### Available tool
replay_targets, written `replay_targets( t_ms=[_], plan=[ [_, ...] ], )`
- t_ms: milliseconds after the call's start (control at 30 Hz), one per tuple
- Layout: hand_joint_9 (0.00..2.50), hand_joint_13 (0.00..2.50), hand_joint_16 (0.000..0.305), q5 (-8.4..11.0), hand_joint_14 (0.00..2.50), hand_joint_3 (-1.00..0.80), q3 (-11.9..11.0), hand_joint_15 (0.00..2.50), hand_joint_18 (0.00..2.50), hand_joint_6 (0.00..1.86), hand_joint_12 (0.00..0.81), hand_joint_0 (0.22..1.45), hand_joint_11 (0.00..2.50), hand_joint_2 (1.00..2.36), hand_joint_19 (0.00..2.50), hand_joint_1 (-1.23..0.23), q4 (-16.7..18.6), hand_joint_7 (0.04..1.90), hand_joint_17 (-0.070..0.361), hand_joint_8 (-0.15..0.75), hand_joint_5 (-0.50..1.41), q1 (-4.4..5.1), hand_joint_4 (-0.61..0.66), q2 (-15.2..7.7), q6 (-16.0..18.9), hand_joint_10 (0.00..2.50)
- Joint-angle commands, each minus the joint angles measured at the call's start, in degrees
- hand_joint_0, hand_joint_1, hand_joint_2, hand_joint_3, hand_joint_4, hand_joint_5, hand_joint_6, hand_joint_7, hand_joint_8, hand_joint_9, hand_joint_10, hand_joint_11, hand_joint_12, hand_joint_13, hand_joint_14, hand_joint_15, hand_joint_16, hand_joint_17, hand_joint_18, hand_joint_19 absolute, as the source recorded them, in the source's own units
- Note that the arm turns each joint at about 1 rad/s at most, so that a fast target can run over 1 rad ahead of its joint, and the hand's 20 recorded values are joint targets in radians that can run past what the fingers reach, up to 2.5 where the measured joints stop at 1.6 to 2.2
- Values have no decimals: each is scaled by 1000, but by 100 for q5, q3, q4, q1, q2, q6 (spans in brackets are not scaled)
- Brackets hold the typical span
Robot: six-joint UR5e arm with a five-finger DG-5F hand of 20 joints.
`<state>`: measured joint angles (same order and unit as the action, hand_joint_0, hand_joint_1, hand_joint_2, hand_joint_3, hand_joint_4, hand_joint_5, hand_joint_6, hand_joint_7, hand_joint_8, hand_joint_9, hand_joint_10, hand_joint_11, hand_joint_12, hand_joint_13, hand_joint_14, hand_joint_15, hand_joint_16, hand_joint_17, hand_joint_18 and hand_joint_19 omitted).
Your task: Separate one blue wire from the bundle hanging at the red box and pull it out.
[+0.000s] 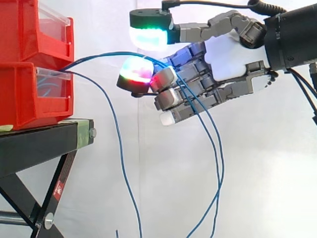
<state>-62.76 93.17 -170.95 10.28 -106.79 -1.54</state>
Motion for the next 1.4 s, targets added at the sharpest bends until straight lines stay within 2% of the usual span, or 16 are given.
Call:
replay_targets(
  t_ms=[0, 167, 333, 533, 767, 1133, 1367],
  plan=[
    [515, 484, 43, 0, 505, -373, 0, 1574, 405, 870, 312, 613, 1645, 1013, 801, -616, 0, 1130, 98, 318, -241, 0, 256, 0, 4, 2],
    [523, 502, 43, 0, 481, -292, 0, 1590, 418, 881, 314, 622, 1634, 1020, 792, -638, 0, 1120, 97, 313, -238, 0, 227, 0, -5, 2],
    [522, 507, 43, -9, 455, -114, 0, 1587, 427, 896, 315, 610, 1624, 1031, 799, -680, 9, 1155, 97, 316, -235, 0, 181, 0, -13, 1],
    [505, 499, 44, -9, 358, -6, 0, 1648, 413, 894, 322, 622, 1643, 1034, 791, -726, 18, 1183, 98, 316, -244, 9, 213, 0, -13, 6],
    [381, 418, 44, 0, 240, -105, 0, 1733, 331, 883, 330, 660, 1635, 1030, 701, -868, 18, 1230, 99, 307, -269, 18, 202, 0, -13, 11],
    [343, 395, 43, 0, 219, -176, 0, 1742, 311, 874, 323, 674, 1604, 1026, 687, -895, 9, 1223, 97, 306, -276, 18, 203, 0, -13, 15],
    [410, 423, 44, 0, 362, -346, 0, 1695, 333, 864, 327, 568, 1593, 1015, 768, -720, 18, 1185, 100, 317, -270, 18, 230, 0, -13, 10]
  ],
)
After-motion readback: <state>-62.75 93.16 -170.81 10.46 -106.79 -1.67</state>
